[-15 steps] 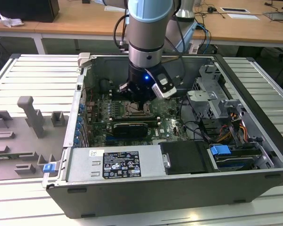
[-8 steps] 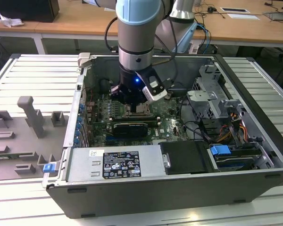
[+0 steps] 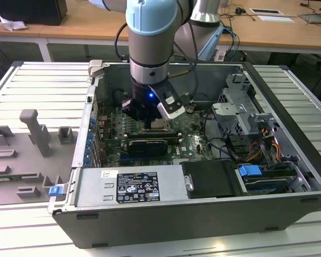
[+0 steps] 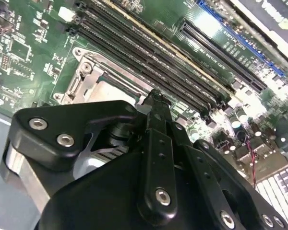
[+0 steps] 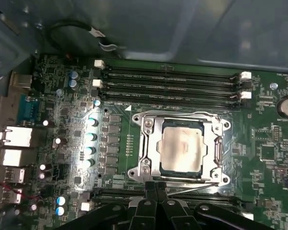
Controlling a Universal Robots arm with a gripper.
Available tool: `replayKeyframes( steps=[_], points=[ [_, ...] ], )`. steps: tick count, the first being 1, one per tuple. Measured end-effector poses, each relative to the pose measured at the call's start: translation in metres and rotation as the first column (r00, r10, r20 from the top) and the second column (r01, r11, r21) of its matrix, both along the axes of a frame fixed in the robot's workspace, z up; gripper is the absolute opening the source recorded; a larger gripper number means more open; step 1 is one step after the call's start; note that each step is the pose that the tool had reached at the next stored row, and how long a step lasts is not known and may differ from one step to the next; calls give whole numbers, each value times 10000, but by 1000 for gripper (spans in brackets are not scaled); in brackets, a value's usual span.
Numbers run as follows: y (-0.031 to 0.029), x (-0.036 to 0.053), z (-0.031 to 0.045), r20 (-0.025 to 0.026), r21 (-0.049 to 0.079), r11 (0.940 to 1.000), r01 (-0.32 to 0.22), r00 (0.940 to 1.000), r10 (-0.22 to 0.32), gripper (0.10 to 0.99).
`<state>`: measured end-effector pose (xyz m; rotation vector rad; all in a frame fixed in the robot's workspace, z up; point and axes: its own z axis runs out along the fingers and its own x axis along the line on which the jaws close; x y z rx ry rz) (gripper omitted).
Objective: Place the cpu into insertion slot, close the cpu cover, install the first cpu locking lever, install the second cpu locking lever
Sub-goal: 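Install the second cpu locking lever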
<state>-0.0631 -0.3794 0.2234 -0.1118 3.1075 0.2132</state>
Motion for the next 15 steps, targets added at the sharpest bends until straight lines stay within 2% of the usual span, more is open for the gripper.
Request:
replayKeyframes(
  steps=[2,3,6,9,12,15],
  points=[
    [-1,-21,-60,-1,83,10000,-3,10000,3,106],
    [-31,-39,-75,0,287,9996,-4,10000,4,106],
    [-82,-79,-82,1,624,9981,-3,10000,3,106],
    [-125,-103,-83,1,857,9963,-4,10000,4,106],
    [-210,-105,-86,1,1088,9941,-4,10000,4,106],
    [-241,-126,-88,0,1292,9916,-2,10000,2,106]
  ],
)
